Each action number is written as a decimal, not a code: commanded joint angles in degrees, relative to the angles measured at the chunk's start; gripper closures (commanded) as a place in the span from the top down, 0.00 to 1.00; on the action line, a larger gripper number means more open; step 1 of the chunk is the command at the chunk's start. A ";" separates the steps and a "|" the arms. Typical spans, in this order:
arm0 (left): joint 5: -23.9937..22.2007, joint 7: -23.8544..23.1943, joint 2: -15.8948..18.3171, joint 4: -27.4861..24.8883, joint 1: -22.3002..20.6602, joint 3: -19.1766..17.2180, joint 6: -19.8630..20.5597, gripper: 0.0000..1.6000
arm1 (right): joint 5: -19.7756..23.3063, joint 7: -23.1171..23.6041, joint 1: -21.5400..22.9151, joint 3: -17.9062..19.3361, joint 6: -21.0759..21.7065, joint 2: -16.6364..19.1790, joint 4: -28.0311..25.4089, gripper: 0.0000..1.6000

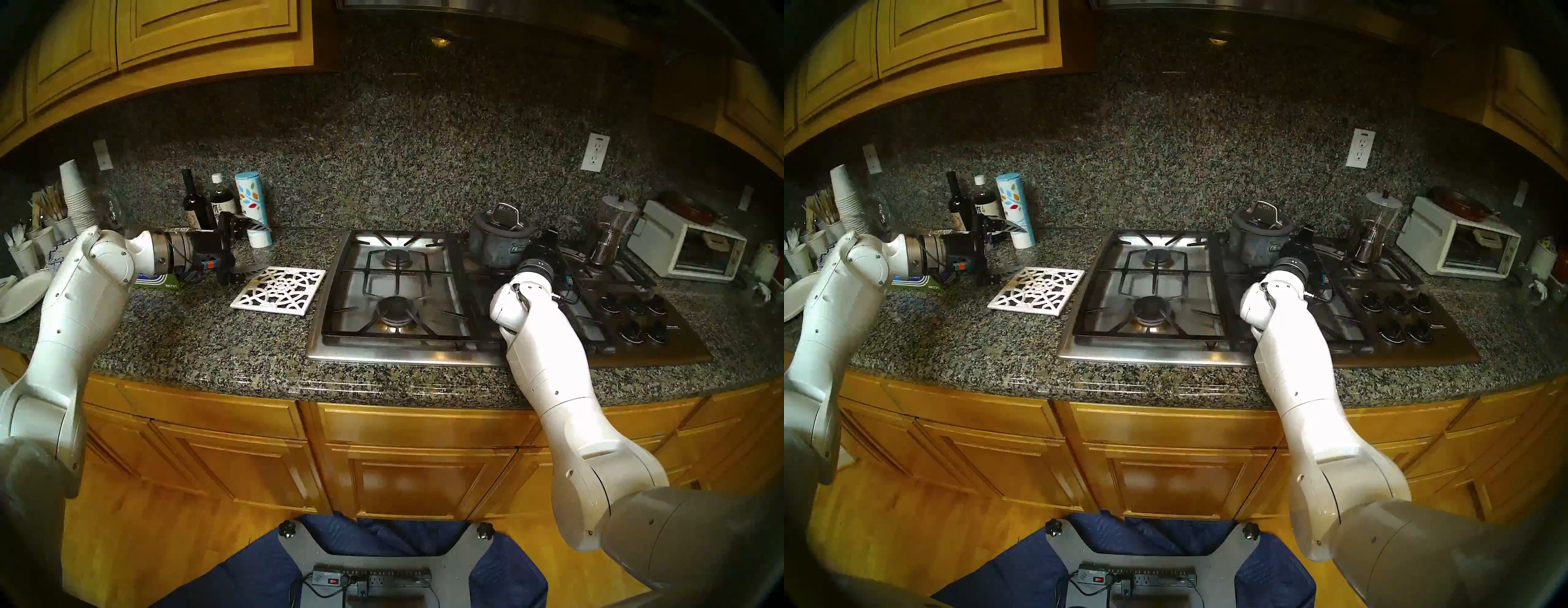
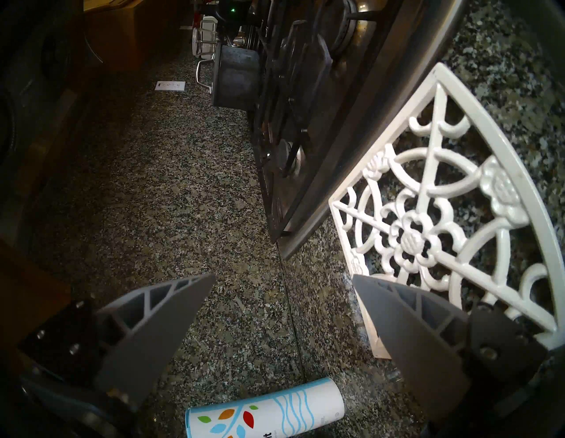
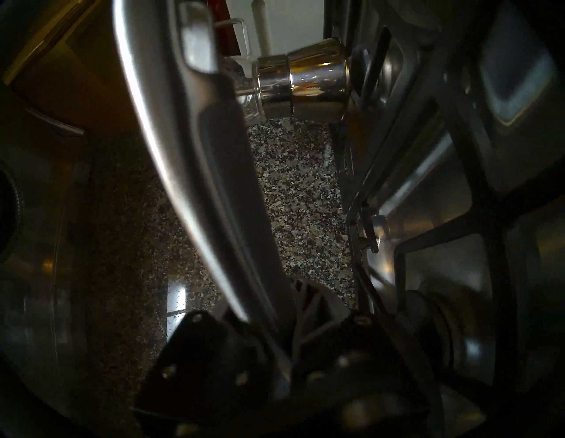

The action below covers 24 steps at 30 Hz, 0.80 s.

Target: Pick up the pot, put it on the stove, take off the pot lid

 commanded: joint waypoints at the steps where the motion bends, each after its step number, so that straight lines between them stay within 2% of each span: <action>1: -0.46 0.64 0.06 -0.93 -2.12 -0.99 0.08 1.00 | -1.09 1.19 2.63 -0.90 0.25 0.20 -6.07 0.00; 24: -0.45 0.58 0.08 -0.96 -2.05 -0.98 0.08 1.00 | -1.12 -3.00 3.03 -2.51 -0.62 1.24 -11.74 0.00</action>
